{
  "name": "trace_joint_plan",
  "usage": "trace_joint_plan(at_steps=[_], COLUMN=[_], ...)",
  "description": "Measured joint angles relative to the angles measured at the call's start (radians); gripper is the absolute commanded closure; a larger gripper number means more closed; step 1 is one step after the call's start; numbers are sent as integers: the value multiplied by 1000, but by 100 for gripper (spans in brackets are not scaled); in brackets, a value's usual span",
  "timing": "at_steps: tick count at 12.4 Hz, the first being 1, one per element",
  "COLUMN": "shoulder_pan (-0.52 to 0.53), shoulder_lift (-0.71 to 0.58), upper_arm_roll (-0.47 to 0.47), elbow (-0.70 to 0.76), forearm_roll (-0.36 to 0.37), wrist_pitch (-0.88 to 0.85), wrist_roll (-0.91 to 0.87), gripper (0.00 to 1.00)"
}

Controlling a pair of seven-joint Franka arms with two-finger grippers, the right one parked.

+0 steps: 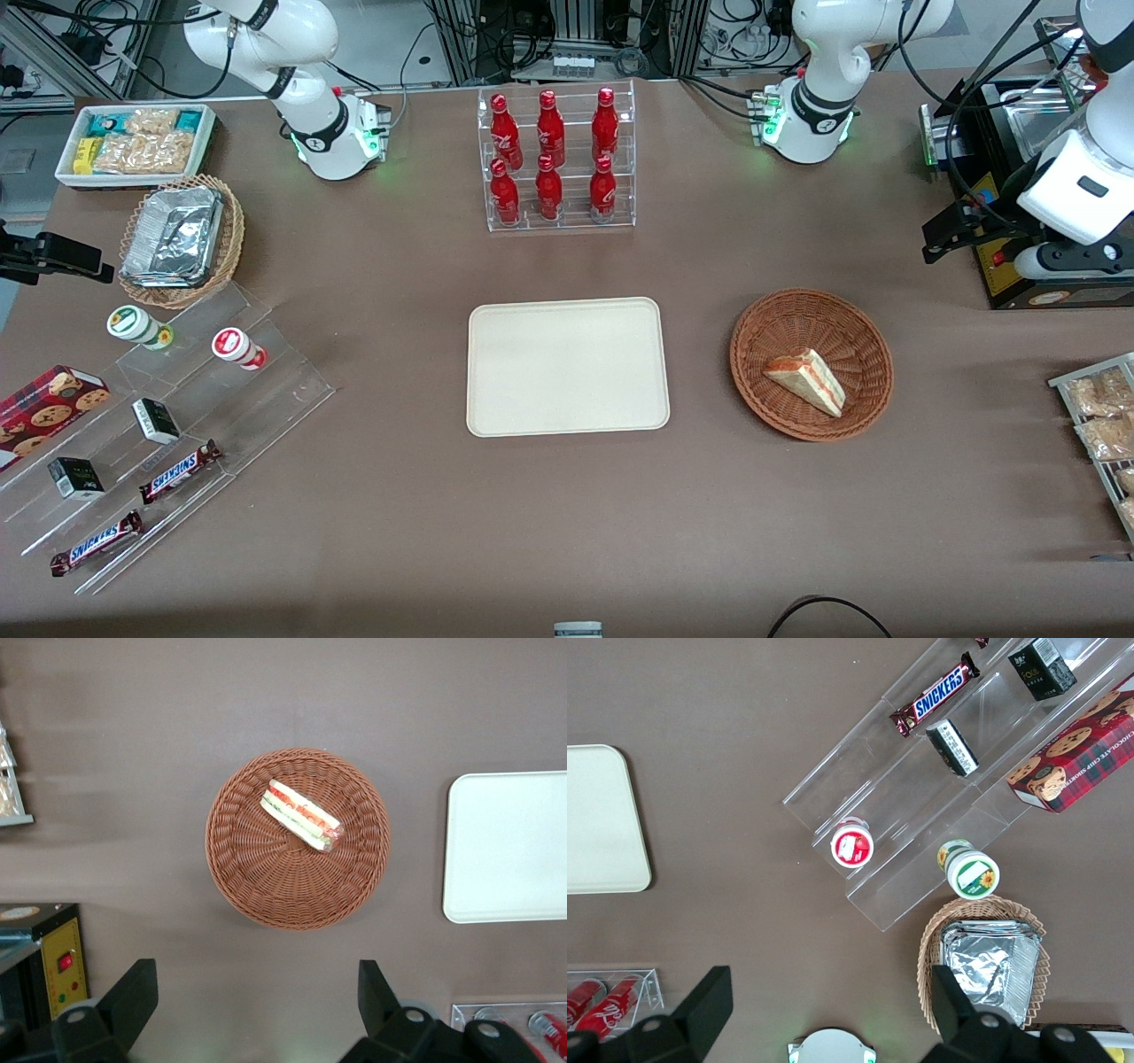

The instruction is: Place sandwich from basket to tray

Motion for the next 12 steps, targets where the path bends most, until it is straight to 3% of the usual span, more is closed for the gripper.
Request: trace_joint_plan(at_steps=[6, 9, 12], shoulder_pan=[-2, -22, -39], shoulder_lift=[22, 100, 152], upper_arm_roll=[4, -6, -10], elbow=[-12, -114, -253], forearm_roll=[44, 73, 92], wrist_pitch=[-1, 182, 419], wrist_roll=[-12, -140, -381], gripper=[0, 0, 0])
